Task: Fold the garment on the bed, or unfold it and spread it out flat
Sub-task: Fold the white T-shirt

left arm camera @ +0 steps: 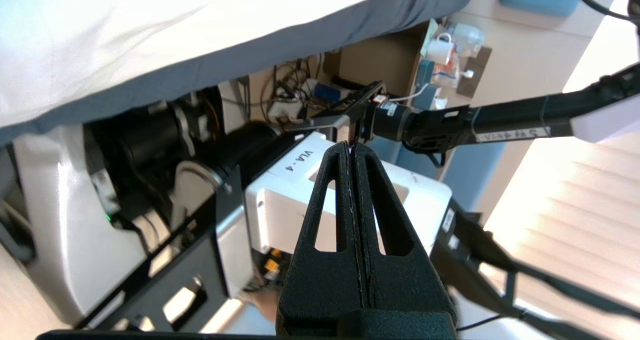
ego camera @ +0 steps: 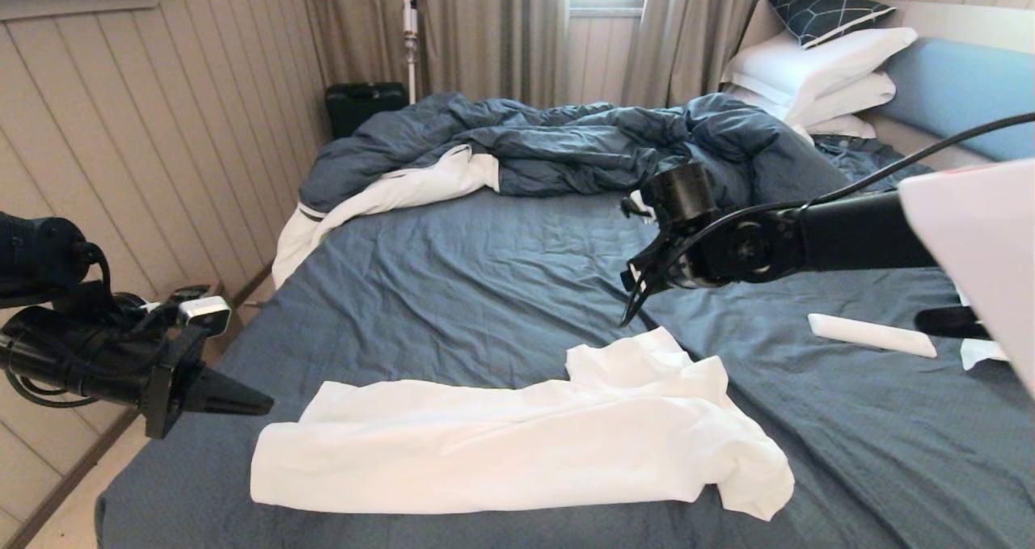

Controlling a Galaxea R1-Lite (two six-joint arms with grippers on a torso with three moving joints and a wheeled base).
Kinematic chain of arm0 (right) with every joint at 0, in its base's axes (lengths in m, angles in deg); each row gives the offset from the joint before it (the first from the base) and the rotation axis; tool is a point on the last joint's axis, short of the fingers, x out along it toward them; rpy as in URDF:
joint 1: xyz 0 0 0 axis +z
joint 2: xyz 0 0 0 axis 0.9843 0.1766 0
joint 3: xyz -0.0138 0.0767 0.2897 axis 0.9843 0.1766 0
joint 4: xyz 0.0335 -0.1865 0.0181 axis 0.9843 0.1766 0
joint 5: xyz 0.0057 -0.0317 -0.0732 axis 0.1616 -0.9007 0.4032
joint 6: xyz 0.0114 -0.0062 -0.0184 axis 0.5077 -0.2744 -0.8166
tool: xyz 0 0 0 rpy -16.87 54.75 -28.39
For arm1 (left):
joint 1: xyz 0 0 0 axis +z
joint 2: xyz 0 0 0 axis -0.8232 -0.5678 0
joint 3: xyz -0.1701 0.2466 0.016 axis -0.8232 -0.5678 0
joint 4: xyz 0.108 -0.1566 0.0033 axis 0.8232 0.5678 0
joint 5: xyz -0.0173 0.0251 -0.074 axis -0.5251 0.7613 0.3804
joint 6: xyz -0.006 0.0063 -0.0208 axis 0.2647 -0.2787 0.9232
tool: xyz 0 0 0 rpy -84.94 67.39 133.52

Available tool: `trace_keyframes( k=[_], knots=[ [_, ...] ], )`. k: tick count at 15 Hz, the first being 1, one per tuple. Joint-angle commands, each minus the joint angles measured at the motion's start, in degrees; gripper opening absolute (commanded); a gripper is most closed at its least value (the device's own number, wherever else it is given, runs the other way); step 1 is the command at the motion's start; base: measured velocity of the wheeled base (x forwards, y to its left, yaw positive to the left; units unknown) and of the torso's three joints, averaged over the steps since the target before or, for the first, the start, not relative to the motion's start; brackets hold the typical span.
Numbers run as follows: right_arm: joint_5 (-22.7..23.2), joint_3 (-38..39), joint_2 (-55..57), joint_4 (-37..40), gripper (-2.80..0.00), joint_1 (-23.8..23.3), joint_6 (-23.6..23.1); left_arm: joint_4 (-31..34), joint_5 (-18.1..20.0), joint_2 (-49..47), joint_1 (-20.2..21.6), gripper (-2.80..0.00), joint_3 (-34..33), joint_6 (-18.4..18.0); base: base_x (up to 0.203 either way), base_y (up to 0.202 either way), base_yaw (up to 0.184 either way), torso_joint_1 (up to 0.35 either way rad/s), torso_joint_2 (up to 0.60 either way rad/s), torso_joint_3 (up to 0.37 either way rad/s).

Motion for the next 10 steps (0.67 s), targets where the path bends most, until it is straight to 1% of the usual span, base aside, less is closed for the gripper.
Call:
trace_keyframes(
  k=[1, 2, 4, 6, 7, 8, 10],
  knots=[
    [9.21, 0.79, -9.12, 3.86, -2.8, -0.26, 8.77, 0.67, 1.07, 2.63, 0.89, -2.8, -1.01, -2.48, 0.0, 0.0, 0.0, 0.0, 0.0, 0.0],
    [12.79, 1.24, -11.02, 6.48, -2.8, -0.86, 12.33, 0.66, 1.2, 2.93, 1.09, -2.8, -1.25, -2.86, 0.0, 0.0, 0.0, 0.0, 0.0, 0.0],
    [18.87, 5.0, -16.0, 12.29, -2.8, -3.52, 17.19, 0.08, 1.38, 5.21, 2.41, -2.8, -2.35, -4.02, 0.0, 0.0, 0.0, 0.0, 0.0, 0.0],
    [24.43, 11.8, -19.8, 13.88, -2.8, -5.87, 18.85, 0.08, 1.91, 5.65, 3.73, -2.8, -1.92, -4.03, 0.0, 0.0, 0.0, 0.0, 0.0, 0.0],
    [27.74, 15.45, -22.07, 14.22, -2.8, -8.04, 19.34, 0.01, 2.19, 6.38, 4.61, -2.8, -1.84, -4.03, 0.0, 0.0, 0.0, 0.0, 0.0, 0.0],
    [30.76, 17.55, -23.63, 14.52, -2.8, -10.37, 19.95, 0.0, 2.35, 6.71, 4.97, -2.8, -1.82, -4.03, 0.0, 0.0, 0.0, 0.0, 0.0, 0.0],
    [35.08, 20.72, -25.59, 17.38, -2.8, -14.22, 22.63, 0.1, 2.35, 7.69, 5.69, -2.8, -2.12, -4.04, 0.0, 0.0, 0.0, 0.0, 0.0, 0.0]
  ],
)
